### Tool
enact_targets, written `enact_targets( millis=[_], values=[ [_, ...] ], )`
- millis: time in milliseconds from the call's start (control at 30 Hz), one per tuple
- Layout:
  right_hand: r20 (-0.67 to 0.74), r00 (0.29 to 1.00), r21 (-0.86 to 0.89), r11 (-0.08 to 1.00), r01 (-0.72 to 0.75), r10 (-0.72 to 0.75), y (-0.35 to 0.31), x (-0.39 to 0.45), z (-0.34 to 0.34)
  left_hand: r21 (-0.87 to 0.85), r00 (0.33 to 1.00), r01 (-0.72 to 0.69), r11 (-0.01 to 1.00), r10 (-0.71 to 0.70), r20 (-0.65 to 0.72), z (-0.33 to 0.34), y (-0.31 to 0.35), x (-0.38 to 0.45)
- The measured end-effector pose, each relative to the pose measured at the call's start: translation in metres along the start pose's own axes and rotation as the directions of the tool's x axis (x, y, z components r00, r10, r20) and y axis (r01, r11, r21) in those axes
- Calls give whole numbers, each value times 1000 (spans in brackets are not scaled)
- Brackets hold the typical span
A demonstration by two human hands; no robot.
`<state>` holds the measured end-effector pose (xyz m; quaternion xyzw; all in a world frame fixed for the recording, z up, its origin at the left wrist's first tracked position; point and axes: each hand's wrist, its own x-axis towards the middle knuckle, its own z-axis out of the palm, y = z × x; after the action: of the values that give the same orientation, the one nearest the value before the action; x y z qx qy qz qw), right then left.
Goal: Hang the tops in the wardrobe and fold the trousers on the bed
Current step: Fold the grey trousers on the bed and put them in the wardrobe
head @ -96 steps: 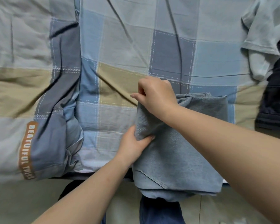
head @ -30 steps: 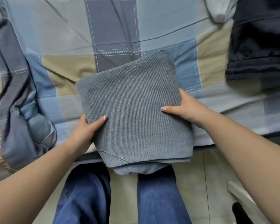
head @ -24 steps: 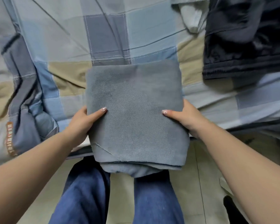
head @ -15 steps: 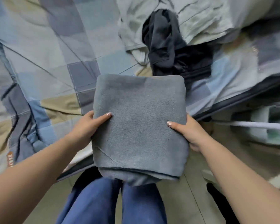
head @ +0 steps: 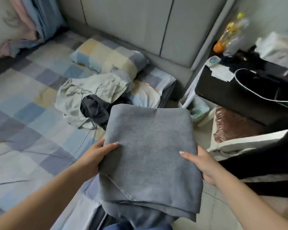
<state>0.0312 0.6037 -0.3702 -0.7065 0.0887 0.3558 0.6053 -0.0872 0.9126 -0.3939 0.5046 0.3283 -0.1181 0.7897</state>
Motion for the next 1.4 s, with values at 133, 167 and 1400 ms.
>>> enact_targets(
  millis=[133,167,1400],
  values=[
    [-130,990,104,992,69,-55,10,-57,-54,140,997,-17,990,7,72,71,17,2],
    [-162,985,132,987,88,-66,14,-71,-71,170,996,-12,985,-4,93,92,18,4],
    [-819,160,552,681,481,551,213,-340,-460,722,547,-550,420,-472,692,815,-250,28]
  ],
)
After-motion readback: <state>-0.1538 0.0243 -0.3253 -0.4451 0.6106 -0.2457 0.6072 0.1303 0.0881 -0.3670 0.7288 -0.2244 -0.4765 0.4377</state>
